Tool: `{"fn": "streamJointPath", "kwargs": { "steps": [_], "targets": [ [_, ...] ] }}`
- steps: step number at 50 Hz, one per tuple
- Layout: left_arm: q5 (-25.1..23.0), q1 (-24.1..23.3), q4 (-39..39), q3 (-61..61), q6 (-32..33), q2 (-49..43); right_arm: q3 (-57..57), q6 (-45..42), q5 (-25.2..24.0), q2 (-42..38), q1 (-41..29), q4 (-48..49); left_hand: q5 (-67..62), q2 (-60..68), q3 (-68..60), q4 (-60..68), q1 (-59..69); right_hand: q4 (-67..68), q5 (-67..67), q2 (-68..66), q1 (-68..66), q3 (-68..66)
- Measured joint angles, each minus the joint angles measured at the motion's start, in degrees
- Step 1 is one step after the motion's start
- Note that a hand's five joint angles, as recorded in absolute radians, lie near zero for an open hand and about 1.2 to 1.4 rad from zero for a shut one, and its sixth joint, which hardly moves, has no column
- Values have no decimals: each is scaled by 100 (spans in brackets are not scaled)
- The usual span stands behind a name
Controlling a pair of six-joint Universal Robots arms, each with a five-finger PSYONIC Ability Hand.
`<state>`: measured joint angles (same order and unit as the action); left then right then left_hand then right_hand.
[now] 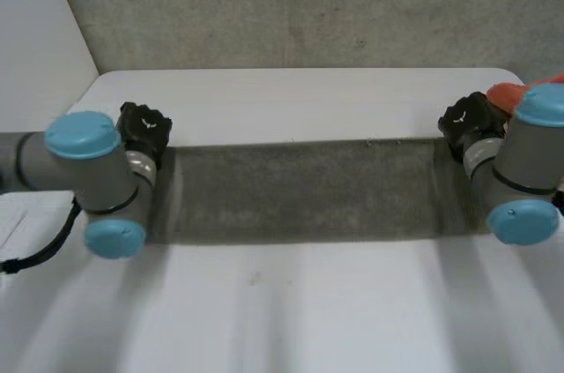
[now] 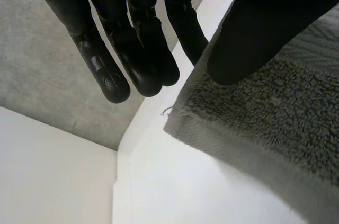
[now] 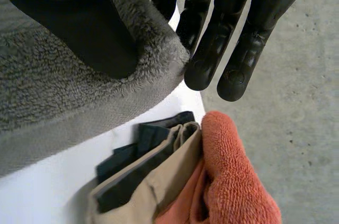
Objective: Fold the laundry.
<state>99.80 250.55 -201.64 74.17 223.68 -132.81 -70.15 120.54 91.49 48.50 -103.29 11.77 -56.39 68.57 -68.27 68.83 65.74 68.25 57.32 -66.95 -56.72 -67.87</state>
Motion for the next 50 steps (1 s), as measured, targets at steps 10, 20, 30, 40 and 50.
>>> {"fn": "streamJointPath", "kwargs": {
  "steps": [10,20,30,40,50],
  "targets": [
    [-63,-235,-183,-693,91,-527,476,-92,66,-620,-68,348,4882,-5140,5023,-5143,-5166,-5118,-5012,5098,4388,5146],
    [-349,-512,-568,279,28,127,-838,1594,-170,791,-56,139,5376,-5705,5637,-5720,-5455,-5499,-5364,5403,4517,5600],
    [-432,-523,-605,1612,-448,1133,-2129,2776,-1566,1906,877,-997,5376,-5705,5637,-5720,-5455,-5494,-5364,5389,4516,5566],
    [-482,-522,-596,1980,-795,1361,-2260,2651,-1897,1444,1209,-1116,5376,-5705,5637,-5721,-5455,-4711,-4640,4671,3879,4654],
    [-479,-508,-595,1997,-794,1341,-2072,2366,-1711,969,1257,-748,5376,-5705,5637,-5721,-5455,-302,-346,156,190,279]
  ]
}}
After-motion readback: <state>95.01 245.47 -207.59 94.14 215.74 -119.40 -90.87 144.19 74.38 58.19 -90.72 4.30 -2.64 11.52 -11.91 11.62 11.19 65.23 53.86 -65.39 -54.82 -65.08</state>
